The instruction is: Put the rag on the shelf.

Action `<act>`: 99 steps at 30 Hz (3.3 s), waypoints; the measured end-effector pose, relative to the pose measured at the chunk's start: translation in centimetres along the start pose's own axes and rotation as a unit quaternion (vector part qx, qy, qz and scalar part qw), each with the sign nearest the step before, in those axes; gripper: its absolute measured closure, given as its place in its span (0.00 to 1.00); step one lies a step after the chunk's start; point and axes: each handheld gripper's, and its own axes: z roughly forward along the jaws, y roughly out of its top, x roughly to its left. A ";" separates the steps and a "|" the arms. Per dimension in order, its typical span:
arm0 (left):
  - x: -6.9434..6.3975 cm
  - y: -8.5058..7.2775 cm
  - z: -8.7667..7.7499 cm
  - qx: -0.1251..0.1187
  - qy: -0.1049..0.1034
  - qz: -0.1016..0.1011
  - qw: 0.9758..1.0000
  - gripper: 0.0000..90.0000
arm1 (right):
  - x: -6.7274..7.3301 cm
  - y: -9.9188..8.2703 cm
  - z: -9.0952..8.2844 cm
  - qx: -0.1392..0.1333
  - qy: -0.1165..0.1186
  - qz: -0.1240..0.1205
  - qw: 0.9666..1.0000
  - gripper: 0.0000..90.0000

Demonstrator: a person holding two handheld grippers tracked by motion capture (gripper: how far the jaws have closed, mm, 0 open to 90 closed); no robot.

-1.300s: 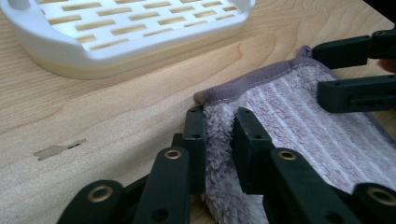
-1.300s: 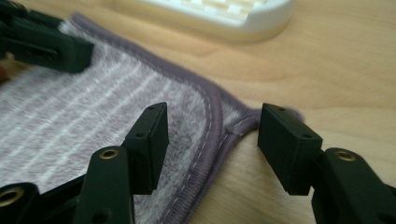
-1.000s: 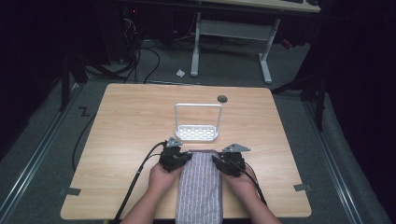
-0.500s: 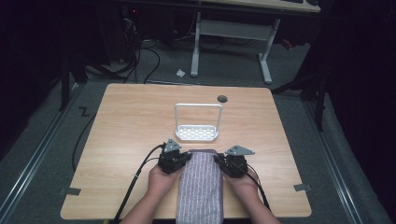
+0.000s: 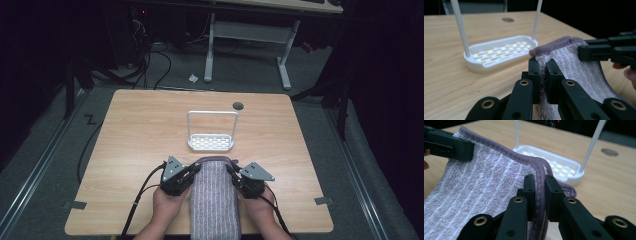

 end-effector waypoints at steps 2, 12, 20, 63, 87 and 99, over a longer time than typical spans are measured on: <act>-0.1 0.5 -0.3 -0.011 0.003 0.004 1.000 0.94 | 0.3 0.6 -0.3 -0.014 -0.006 -0.007 1.000 0.90; 0.0 4.1 -1.0 -0.054 0.014 0.007 0.998 0.94 | 0.1 4.2 -1.4 -0.073 -0.014 -0.004 0.997 0.90; -0.7 6.6 -1.5 -0.077 0.026 0.022 0.996 0.95 | -0.3 6.4 -2.5 -0.111 -0.022 -0.003 0.994 0.90; 3.0 18.8 0.6 -0.130 0.054 0.091 0.986 0.95 | -3.8 17.8 -0.9 -0.184 -0.039 -0.002 0.982 0.90; 8.1 21.6 7.2 -0.078 0.078 0.058 0.992 0.93 | -9.2 20.7 7.1 -0.119 -0.048 0.034 0.991 0.90; 10.6 19.5 10.6 -0.005 0.072 0.007 0.997 0.73 | -10.6 19.7 10.9 -0.037 -0.068 0.035 0.996 0.77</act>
